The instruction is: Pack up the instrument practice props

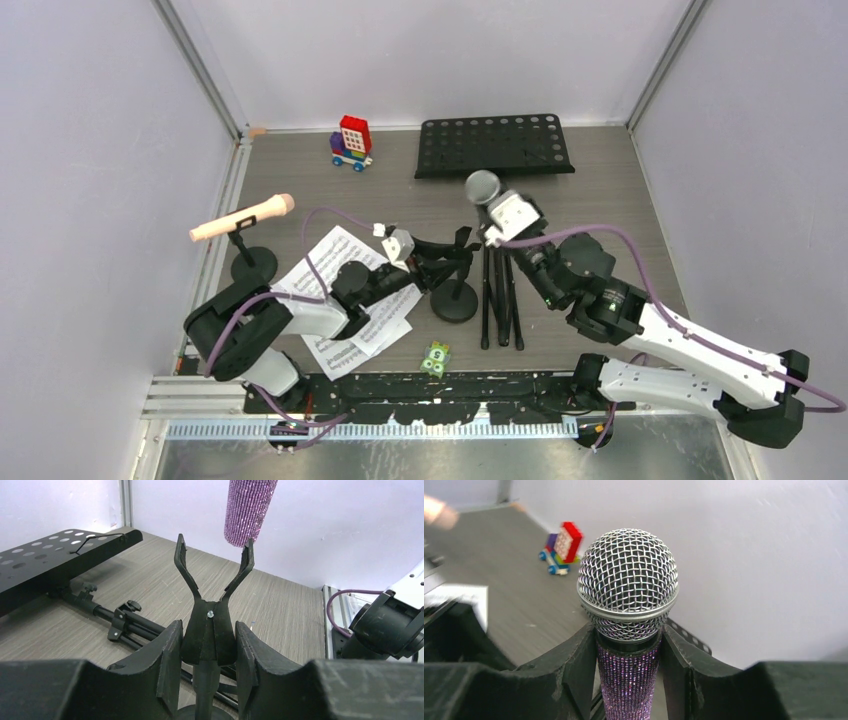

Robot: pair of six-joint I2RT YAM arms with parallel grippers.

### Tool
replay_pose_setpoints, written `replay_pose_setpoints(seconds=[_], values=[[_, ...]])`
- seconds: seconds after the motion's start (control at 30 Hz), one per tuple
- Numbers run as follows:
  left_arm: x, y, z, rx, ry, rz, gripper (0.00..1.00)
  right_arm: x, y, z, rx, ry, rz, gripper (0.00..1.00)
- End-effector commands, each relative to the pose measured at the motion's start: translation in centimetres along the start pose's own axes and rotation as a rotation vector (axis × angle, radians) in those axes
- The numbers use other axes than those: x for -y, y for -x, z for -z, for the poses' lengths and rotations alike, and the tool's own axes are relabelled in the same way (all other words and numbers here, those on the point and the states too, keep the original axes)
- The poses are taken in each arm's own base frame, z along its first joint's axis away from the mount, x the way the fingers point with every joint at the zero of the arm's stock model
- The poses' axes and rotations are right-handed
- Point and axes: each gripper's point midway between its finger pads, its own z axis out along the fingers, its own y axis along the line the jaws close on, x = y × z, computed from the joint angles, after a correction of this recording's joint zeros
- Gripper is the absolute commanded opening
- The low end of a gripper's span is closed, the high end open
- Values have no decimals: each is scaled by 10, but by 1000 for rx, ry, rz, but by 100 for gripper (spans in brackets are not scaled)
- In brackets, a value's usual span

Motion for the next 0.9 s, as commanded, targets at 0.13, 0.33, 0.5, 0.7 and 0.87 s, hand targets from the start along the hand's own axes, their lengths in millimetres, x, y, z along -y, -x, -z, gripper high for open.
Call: replay_pose_setpoints(seconds=[0.13,0.33,0.5,0.7,0.87], values=[[6,61,0,166,-6,-140,0,59,-22,24,-95,-422,-403,0],[12,83,-11,217,-47,-208,0,54,-45,39,-129,-449,-463,1],[10,87,-16,227,-44,-216,0,77,-86,61,-330,-646,-355,0],[8,92,-16,238,-29,-220,0,68,-168,67,-660,-605,-546,0],[7,95,-13,245,-25,-219,0,43,-236,65,-930,-511,-661,1]])
